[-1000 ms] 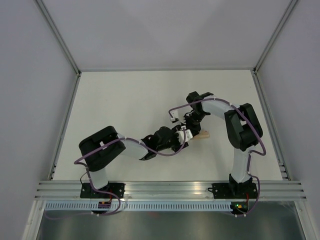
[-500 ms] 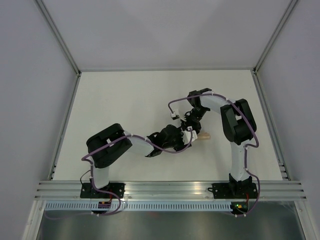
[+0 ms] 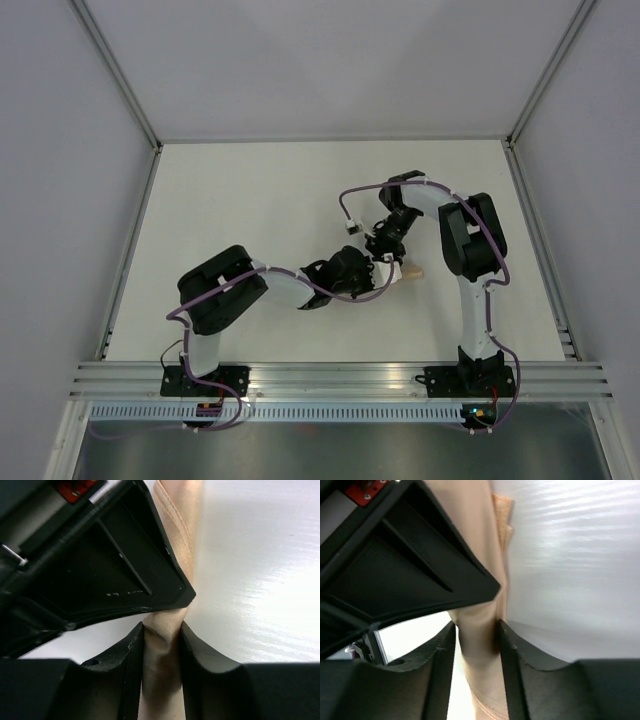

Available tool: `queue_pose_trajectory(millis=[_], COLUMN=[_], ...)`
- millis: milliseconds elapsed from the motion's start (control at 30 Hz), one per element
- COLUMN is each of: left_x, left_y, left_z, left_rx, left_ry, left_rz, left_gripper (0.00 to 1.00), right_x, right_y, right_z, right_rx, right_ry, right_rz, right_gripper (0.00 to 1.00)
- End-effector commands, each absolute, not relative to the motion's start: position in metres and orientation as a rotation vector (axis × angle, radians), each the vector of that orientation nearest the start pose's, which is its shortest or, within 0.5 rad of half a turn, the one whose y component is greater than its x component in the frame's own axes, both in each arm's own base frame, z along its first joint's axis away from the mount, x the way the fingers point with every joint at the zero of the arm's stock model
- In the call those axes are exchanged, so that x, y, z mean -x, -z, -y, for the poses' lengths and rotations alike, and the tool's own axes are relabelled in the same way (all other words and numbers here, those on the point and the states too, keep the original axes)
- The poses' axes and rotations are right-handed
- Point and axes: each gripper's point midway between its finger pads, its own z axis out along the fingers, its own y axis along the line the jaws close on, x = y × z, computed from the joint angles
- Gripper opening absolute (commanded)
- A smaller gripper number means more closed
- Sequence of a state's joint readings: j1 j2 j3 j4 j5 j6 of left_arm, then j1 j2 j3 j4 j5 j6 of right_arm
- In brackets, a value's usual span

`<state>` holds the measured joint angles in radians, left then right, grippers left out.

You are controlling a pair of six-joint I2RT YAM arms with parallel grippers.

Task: Fold the napkin, place the utensils inside, and roll it up
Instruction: Roll the napkin at the center of the board.

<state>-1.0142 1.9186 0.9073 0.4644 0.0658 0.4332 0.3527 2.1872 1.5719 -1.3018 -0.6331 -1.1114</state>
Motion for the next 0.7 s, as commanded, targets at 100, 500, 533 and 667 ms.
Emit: queue_pose_trajectory(millis=[100,500,533,667], left_x=[-0.261,-0.279,-0.28,-0.29], left_y=[-0.001,0.024,0.026,0.034], left_z=[0.397,0.365,0.363,0.351], left_rx=[-1.533,-1.353,-1.322,-1.228], left_ry=[0.38,0.331,0.336,0.285], left_rz=[-1.669,-2.001,-2.035,-2.139], left_gripper=[0.18,0.14,0.14,0.14], right_x=[-0.316,-0.414,-0.418,-0.423], right_y=[-0.051,-0.146,-0.15,-0.167], right_z=[-0.188,-0.168,-0.162,-0.146], right_rx=[1.688,1.072,1.035,0.937], right_ry=[-1.121,-0.853,-0.837,-0.834], right_rz=[-2.26,-2.206,-2.207,-2.201], right_gripper=[0.54,0.59,0.59,0.59])
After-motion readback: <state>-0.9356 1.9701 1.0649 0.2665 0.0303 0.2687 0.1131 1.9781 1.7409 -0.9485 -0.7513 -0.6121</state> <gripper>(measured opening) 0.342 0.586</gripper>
